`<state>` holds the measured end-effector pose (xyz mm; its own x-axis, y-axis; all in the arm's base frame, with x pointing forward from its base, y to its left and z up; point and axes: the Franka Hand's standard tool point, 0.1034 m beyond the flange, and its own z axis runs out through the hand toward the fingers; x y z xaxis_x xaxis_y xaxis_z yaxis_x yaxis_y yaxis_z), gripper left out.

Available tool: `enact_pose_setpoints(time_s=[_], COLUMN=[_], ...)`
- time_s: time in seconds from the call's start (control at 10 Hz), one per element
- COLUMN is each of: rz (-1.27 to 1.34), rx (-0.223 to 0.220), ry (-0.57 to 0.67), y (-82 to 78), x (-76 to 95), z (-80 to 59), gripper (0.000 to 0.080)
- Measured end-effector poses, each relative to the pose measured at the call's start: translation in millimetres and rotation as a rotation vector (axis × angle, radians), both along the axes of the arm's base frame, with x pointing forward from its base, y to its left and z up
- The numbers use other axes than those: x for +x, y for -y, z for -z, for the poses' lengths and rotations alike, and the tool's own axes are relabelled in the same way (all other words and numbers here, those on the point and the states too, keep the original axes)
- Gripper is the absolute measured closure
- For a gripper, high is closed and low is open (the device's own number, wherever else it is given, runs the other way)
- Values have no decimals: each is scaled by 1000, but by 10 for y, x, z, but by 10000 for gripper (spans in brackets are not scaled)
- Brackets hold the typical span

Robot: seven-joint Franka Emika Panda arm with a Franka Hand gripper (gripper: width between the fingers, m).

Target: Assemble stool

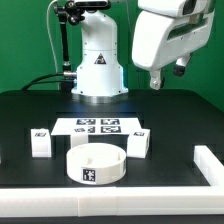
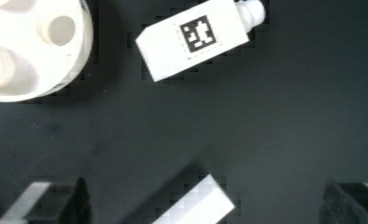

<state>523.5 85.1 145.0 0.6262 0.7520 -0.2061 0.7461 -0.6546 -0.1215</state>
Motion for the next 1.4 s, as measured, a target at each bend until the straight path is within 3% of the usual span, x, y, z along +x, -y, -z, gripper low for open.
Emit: enact_pose_setpoints(time_s=[0.6, 0.8, 1.1, 1.4], rz=[-24, -129, -200, -207], rx=[8, 52, 91, 94], ry=[3, 48, 73, 75], y=[22, 528, 1044, 1096], x=[9, 14, 114, 165], z=[15, 249, 662, 707], gripper=[150, 150, 150, 150])
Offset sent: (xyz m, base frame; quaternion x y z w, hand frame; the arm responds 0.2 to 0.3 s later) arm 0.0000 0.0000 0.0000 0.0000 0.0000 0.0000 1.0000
